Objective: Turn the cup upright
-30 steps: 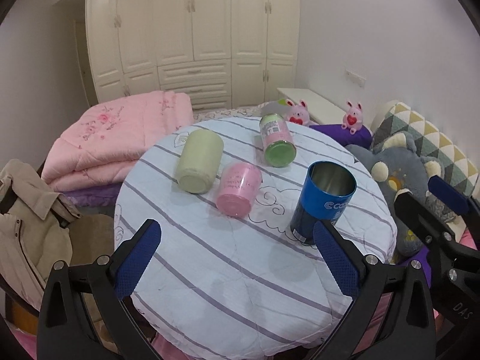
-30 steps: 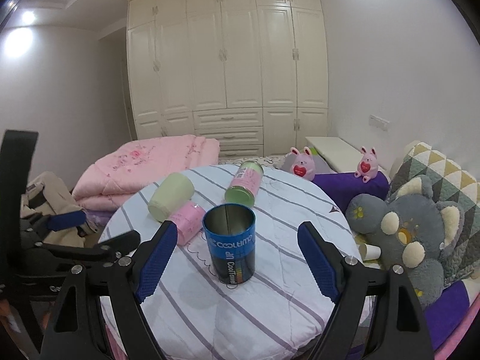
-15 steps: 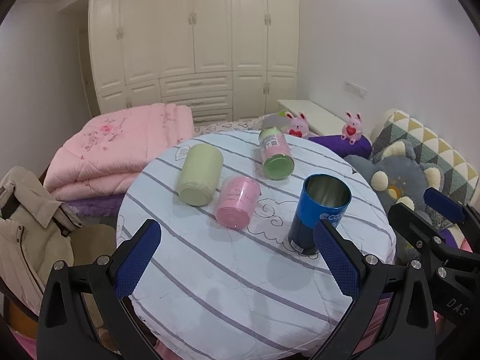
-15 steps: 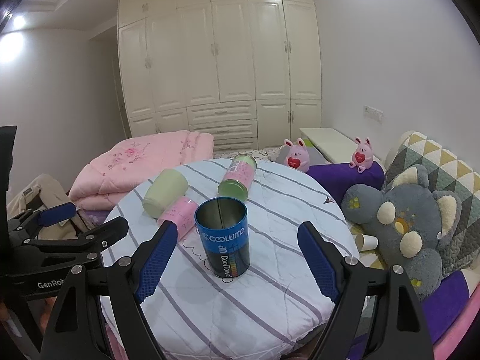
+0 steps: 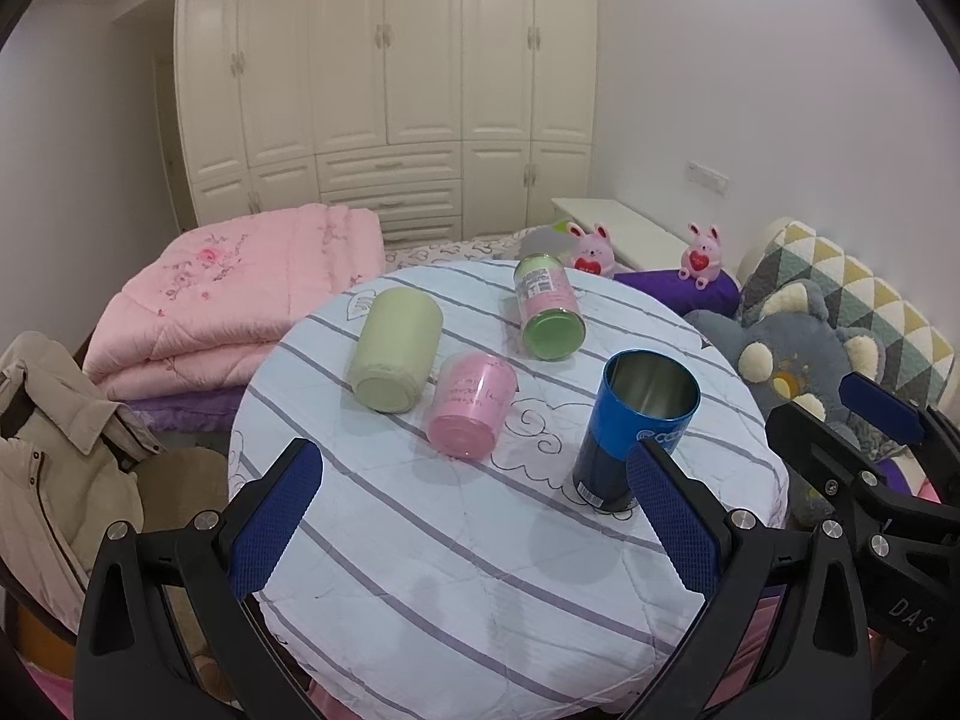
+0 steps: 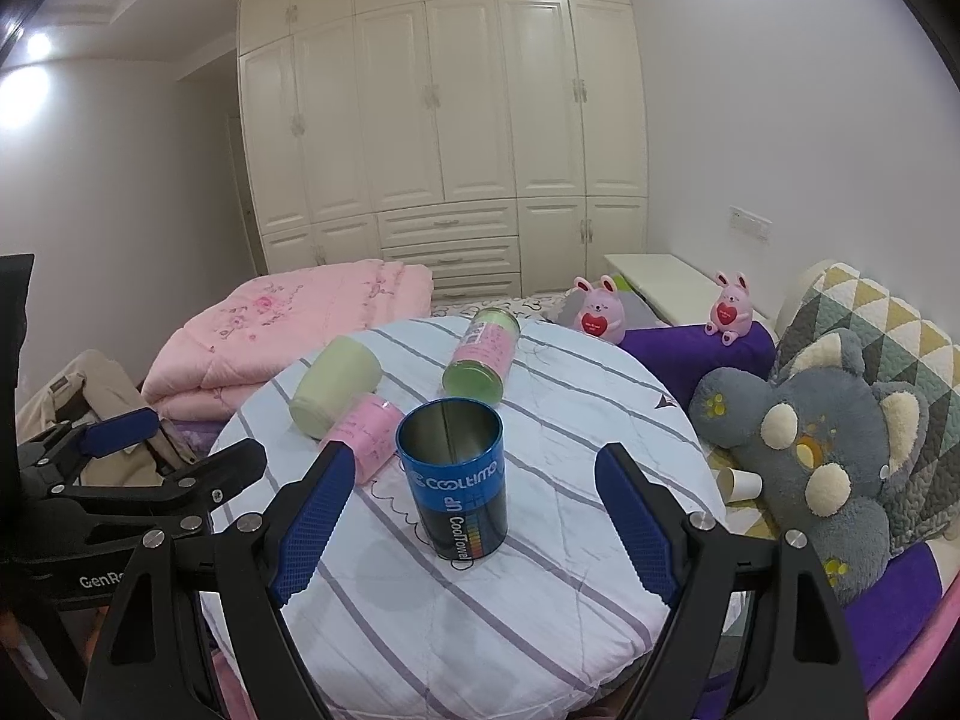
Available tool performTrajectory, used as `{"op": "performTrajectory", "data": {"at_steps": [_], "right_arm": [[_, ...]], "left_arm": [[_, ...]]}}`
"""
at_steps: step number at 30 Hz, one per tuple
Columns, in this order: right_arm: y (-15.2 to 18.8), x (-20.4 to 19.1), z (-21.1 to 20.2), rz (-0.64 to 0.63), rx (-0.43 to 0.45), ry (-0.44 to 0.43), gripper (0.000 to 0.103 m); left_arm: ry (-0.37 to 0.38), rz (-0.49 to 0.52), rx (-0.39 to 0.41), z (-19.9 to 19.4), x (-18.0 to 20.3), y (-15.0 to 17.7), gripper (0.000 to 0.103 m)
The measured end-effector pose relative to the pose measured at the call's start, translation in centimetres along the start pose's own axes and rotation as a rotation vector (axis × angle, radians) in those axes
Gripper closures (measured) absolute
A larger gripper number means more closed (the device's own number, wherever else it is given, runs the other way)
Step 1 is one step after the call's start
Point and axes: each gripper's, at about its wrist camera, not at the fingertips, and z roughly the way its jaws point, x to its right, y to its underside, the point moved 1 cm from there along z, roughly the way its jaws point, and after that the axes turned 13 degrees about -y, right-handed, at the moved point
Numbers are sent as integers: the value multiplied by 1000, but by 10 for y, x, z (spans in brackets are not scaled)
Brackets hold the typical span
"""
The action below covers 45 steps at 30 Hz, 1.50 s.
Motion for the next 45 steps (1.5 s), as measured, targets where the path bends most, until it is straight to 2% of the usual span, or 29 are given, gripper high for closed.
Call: {"op": "performTrajectory", "data": {"at_steps": [20,29,45], "right_arm": [[-1,-1,0,1,-4,0,19],[-1,-2,-8,-19,38,33,19],[0,3,-6,-5,30,26,19]], "left_arm": [[0,5,-6,2,1,3,0],[-19,-2,49,-5,2,3,0],[-28,-2,53,-5,5,3,0]]}}
